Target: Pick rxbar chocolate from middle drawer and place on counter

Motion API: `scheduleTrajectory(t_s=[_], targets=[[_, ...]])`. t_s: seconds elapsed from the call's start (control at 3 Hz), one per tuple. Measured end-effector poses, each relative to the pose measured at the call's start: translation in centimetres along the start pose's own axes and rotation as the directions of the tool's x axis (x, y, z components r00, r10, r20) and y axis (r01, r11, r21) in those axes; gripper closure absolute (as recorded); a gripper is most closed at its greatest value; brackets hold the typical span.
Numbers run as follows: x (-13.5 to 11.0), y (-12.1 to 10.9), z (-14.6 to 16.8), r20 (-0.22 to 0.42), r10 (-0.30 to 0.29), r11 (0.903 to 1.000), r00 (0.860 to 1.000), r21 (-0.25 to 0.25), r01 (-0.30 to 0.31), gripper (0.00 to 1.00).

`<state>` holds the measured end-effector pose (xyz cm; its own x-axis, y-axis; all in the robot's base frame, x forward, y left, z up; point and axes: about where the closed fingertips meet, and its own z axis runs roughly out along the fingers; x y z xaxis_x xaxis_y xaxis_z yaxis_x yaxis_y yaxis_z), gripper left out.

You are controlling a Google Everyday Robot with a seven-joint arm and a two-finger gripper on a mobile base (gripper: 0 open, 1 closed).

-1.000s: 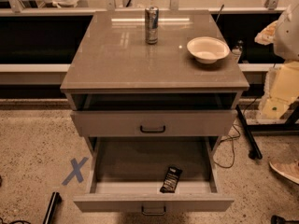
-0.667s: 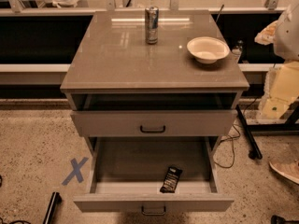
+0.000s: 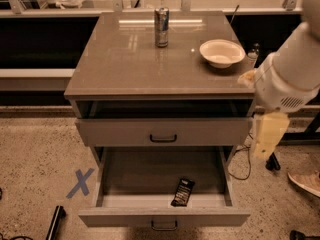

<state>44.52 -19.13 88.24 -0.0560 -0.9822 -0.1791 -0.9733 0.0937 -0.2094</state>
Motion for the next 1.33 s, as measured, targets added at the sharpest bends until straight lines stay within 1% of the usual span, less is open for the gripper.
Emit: scheduleTrajectory(t_s=[0.33, 0.67, 1.0, 1.33], targets=[[-0.2, 0.6, 2.7, 0.002, -0.01, 0.9999, 1.0, 0.005, 0.01, 0.0], [-0.2, 0.7, 3.1, -0.025, -0.017, 0.9999, 1.0, -0.001, 0.017, 0.0], [-0.8, 0.1, 10.5, -0.136, -0.246, 0.969, 0.96, -0.055, 0.241, 0.0], [1.0, -0.7, 16.6, -0.082, -0.367, 0.9303, 0.927, -0.036, 0.365, 0.0]])
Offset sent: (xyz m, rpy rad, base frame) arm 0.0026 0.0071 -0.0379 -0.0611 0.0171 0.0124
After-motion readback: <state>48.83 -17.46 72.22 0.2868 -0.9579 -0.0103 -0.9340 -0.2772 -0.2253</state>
